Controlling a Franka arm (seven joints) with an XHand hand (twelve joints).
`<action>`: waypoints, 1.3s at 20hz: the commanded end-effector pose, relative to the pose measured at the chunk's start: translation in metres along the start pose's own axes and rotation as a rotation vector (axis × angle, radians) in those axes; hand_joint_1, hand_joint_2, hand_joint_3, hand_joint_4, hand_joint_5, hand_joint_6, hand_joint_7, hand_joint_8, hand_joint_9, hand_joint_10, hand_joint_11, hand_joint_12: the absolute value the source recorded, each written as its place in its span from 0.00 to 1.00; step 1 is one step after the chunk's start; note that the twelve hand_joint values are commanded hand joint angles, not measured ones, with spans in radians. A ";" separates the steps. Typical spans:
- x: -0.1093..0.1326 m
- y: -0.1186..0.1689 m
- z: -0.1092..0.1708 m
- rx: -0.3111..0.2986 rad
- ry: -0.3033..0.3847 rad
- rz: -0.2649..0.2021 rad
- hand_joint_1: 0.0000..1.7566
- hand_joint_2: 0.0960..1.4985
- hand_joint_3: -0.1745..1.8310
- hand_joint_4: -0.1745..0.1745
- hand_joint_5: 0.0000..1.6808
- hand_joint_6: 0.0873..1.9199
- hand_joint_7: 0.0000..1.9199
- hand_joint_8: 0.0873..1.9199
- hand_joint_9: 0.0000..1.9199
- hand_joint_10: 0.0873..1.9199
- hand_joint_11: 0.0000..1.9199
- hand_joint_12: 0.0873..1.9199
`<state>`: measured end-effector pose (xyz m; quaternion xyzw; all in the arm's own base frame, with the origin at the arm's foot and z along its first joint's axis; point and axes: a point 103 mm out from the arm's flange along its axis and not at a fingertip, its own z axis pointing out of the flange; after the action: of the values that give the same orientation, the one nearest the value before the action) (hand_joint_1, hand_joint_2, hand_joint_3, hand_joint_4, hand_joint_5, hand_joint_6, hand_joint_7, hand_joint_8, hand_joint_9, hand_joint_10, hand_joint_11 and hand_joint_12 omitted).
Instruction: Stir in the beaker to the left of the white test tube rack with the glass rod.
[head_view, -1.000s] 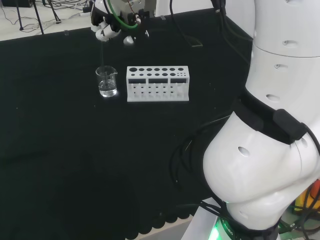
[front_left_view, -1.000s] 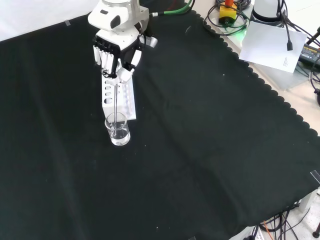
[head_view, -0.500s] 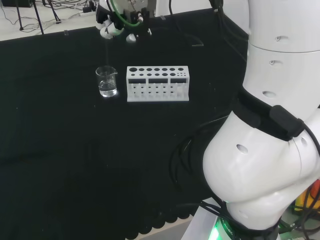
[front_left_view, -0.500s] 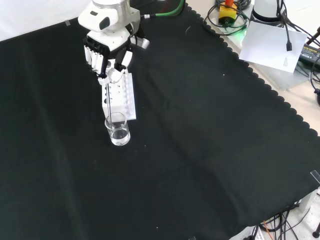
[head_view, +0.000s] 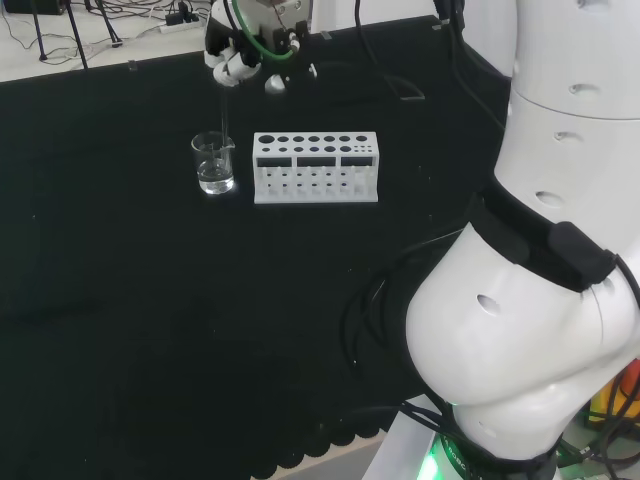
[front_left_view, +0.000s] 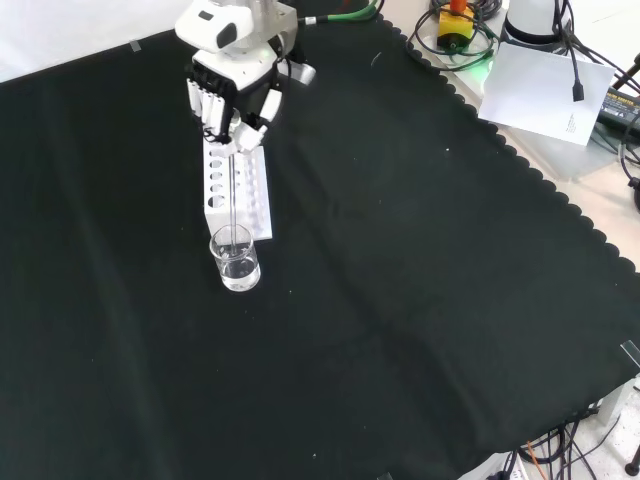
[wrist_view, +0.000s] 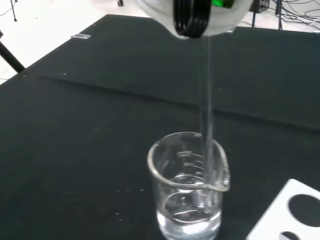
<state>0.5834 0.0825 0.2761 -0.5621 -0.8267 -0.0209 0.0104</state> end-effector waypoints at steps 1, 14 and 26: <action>0.044 0.004 0.001 0.004 -0.002 -0.066 0.75 0.57 0.23 0.00 0.70 0.19 0.63 0.48 0.84 0.45 0.73 0.55; -0.004 0.030 0.005 -0.009 -0.019 -0.016 0.75 0.57 0.23 0.00 0.70 0.19 0.63 0.48 0.84 0.45 0.73 0.55; -0.005 -0.002 0.002 0.022 -0.024 0.020 0.75 0.57 0.23 0.00 0.70 0.19 0.63 0.48 0.84 0.45 0.73 0.55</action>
<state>0.5992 0.0728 0.2679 -0.5697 -0.8218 -0.0102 0.0067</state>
